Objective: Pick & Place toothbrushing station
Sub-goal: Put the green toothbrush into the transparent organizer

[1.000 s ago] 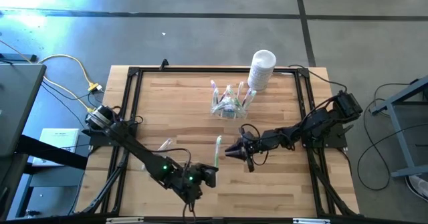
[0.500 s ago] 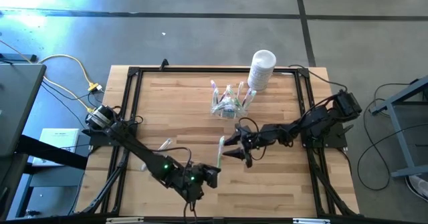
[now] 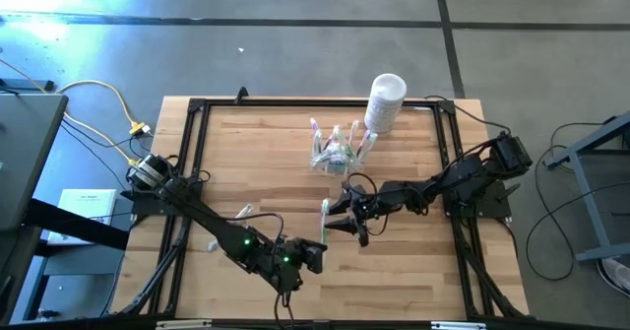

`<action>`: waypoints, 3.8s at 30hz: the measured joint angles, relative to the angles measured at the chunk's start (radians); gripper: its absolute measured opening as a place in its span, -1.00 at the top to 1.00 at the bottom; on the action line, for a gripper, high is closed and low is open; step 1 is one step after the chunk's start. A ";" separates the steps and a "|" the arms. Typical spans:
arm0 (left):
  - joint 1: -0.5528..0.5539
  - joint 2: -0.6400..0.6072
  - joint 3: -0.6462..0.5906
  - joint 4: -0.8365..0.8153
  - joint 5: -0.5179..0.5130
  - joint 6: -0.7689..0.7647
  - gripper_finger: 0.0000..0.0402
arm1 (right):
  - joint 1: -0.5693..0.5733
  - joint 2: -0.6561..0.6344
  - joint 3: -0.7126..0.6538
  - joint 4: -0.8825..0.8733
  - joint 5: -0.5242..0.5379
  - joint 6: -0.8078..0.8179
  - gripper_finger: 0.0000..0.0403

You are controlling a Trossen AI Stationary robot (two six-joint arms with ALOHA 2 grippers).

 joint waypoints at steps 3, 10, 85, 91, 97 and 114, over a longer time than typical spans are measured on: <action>0.000 0.000 0.000 0.004 0.004 0.001 0.91 | 0.000 0.000 0.000 -0.007 0.000 0.000 0.35; 0.001 0.002 0.000 0.010 0.017 0.022 0.91 | 0.000 -0.001 0.002 -0.012 0.012 -0.042 0.85; -0.052 -0.196 -0.183 -0.570 0.071 -1.631 0.34 | -0.098 -0.409 -0.003 -0.758 1.077 -0.364 0.99; -0.052 -0.196 -0.183 -0.568 0.072 -1.635 0.34 | -0.098 -0.412 -0.003 -0.708 1.061 -0.394 0.99; -0.051 -0.196 -0.183 -0.553 0.073 -1.635 0.34 | -0.106 -0.402 -0.003 -0.706 1.022 -0.377 0.99; -0.052 -0.196 -0.183 -0.544 0.091 -1.669 0.34 | -0.175 -0.215 -0.115 -0.671 0.953 -0.089 0.99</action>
